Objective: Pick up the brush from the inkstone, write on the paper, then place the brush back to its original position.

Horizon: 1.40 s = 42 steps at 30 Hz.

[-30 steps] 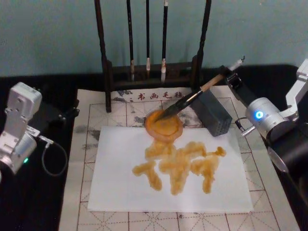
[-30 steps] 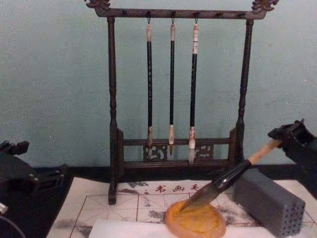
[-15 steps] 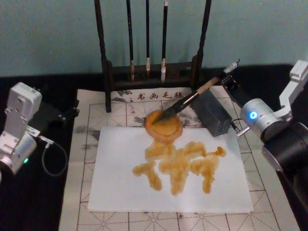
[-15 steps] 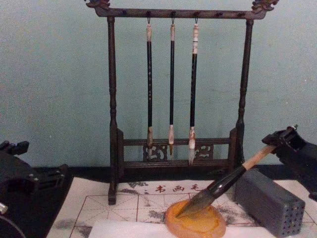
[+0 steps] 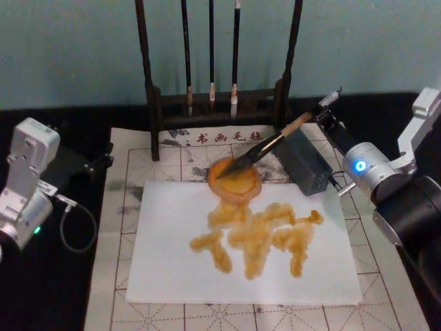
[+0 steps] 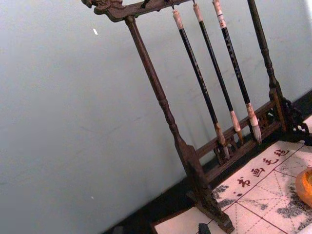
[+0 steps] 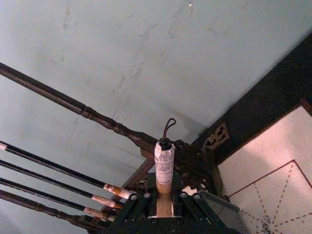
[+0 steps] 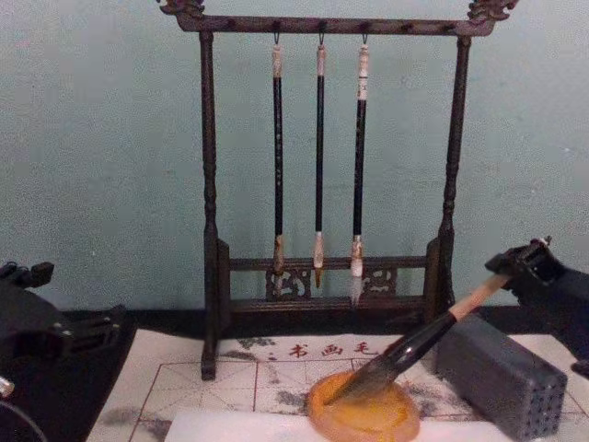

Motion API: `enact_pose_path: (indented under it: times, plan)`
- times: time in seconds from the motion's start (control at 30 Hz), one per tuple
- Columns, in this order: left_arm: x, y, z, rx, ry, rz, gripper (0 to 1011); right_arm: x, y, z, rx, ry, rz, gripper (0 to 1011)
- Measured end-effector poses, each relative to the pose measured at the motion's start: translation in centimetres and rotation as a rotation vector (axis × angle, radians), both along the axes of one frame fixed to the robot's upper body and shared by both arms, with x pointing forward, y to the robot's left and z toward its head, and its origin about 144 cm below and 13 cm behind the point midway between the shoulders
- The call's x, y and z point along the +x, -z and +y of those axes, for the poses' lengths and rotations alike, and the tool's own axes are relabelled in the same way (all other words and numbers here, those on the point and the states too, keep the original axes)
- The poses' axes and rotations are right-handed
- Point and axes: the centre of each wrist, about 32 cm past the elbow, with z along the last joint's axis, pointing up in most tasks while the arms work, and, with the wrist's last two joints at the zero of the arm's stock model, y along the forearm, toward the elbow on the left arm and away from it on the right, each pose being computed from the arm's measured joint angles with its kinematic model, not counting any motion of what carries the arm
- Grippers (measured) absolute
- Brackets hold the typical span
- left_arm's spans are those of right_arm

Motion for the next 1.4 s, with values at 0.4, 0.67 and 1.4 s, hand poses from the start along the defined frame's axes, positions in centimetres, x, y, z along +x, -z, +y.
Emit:
enact_pose_path:
  times: [0.4, 0.67, 1.4]
  plan:
    - [0.0, 0.0, 0.0, 0.0, 0.0, 0.0, 1001, 0.01, -0.05, 0.0, -0.002, 0.001, -0.001, 197]
    - [0.0, 0.0, 0.0, 0.0, 0.0, 0.0, 1001, 0.01, -0.07, 0.01, 0.0, 0.0, -0.002, 282]
    - [0.0, 0.0, 0.0, 0.0, 0.0, 0.0, 1001, -0.01, -0.05, -0.01, -0.001, -0.001, -0.002, 925]
